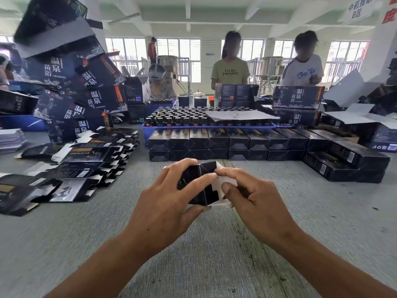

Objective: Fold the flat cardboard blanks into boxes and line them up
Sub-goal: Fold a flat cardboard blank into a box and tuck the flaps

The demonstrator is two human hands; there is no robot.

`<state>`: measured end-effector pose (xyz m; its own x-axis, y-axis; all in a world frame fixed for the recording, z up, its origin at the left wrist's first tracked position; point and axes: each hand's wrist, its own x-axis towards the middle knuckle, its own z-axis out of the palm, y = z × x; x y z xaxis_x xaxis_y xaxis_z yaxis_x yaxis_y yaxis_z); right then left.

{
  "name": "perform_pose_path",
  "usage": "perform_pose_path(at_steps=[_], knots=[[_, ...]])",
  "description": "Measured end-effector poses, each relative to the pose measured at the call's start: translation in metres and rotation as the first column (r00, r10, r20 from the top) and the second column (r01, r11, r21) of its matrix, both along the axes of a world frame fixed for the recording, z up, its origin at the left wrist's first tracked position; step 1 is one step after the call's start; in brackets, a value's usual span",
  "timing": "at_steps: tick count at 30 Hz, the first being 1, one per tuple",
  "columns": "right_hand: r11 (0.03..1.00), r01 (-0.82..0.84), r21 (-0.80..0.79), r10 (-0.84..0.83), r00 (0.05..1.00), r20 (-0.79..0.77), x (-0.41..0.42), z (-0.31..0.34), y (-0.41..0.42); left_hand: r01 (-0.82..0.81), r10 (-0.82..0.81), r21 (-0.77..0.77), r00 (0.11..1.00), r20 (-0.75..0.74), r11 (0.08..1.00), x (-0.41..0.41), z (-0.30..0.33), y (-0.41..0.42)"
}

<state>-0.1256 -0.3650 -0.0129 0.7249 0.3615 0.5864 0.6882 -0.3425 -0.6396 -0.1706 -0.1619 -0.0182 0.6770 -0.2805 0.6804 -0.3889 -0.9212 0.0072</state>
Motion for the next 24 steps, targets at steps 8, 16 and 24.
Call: perform_pose_path(at_steps=[8,16,24], knots=[[0.979,-0.128,-0.158,0.105,0.984,-0.145,-0.0019,0.0016,-0.0038,-0.013,0.012,-0.028,1.000,-0.024,1.000,0.0013,-0.0011,0.0056],[1.000,0.002,-0.027,-0.002,1.000,0.006,0.0007,-0.0028,-0.0003,0.021,-0.022,-0.051,1.000,-0.021,0.998,0.0001,-0.0010,0.0010],[0.996,0.028,0.089,-0.022,0.998,-0.067,-0.0003,-0.0037,0.0028,0.028,-0.028,-0.073,1.000,0.010,0.997,-0.0016,-0.0005,-0.0023]])
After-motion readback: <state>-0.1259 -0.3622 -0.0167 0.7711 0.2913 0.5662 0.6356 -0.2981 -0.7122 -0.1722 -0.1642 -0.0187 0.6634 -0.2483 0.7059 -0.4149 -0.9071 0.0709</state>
